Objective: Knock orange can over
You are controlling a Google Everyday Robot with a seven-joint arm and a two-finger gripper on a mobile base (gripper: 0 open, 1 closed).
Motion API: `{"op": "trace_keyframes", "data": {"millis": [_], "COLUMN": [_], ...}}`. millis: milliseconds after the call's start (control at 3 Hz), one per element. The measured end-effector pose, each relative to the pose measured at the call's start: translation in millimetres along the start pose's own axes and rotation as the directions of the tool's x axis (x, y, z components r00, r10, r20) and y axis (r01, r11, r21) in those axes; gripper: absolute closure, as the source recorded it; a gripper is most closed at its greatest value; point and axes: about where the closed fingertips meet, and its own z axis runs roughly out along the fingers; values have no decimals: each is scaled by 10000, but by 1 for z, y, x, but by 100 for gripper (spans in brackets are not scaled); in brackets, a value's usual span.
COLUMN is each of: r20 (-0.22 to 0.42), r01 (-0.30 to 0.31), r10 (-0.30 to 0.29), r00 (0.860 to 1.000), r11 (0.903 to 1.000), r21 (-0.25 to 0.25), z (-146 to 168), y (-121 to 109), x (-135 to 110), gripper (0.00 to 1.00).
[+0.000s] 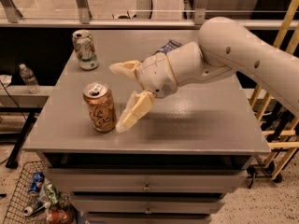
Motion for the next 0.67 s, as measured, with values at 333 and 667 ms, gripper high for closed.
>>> {"op": "trace_keyframes", "data": {"millis": [333, 667], "r20": [424, 755], "r01": [-95, -101], "r10": [113, 155], "r00": [9990, 9970], "r11": [9991, 9974], "r21": [-413, -713], "z": [21, 37], "y": [1, -3], "x": [3, 6], "gripper": [0, 18]}}
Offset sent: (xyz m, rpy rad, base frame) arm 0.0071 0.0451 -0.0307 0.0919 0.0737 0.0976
